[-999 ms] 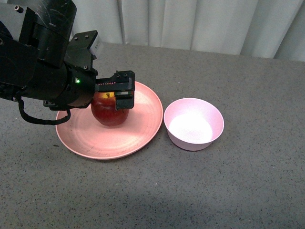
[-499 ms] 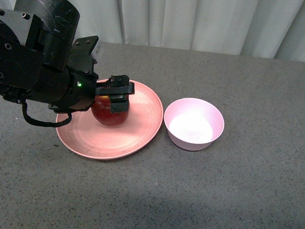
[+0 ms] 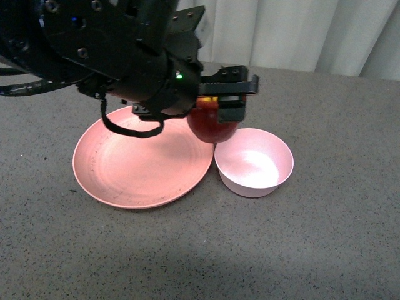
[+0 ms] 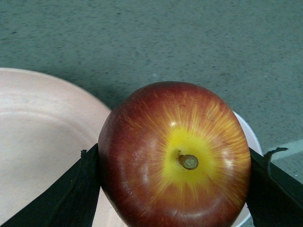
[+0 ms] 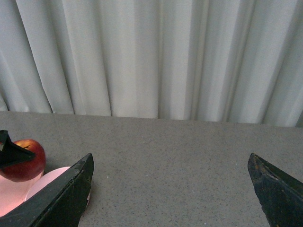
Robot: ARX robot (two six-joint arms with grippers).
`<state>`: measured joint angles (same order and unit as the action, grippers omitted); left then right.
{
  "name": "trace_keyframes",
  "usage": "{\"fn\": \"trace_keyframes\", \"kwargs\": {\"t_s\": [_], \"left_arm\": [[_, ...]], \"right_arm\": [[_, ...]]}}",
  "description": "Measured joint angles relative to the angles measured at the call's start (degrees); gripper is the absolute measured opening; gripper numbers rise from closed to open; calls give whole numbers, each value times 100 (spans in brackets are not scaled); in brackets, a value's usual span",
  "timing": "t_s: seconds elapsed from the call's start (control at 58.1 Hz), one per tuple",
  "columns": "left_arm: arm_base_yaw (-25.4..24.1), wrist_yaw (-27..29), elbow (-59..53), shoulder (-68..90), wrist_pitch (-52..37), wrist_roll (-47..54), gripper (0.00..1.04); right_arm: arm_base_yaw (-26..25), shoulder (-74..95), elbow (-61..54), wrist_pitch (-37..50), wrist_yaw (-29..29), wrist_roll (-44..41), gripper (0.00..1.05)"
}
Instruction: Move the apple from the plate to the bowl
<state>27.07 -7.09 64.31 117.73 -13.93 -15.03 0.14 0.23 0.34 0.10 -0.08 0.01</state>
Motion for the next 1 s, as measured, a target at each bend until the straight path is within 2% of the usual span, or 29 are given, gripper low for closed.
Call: {"fn": "trace_keyframes", "kwargs": {"t_s": [0.293,0.706,0.878,0.999], "left_arm": [[553,116,282,179,94,-70,75],[699,448,323,739,46,39,74],[699,605,310,717,-142,66,99],[658,605,149,522,-376,-42,98]], "right_arm": [[0,0,0,0,0,0,95],[0,0,0,0,0,0,95],[0,0,0,0,0,0,95],[0,0,0,0,0,0,95]]}}
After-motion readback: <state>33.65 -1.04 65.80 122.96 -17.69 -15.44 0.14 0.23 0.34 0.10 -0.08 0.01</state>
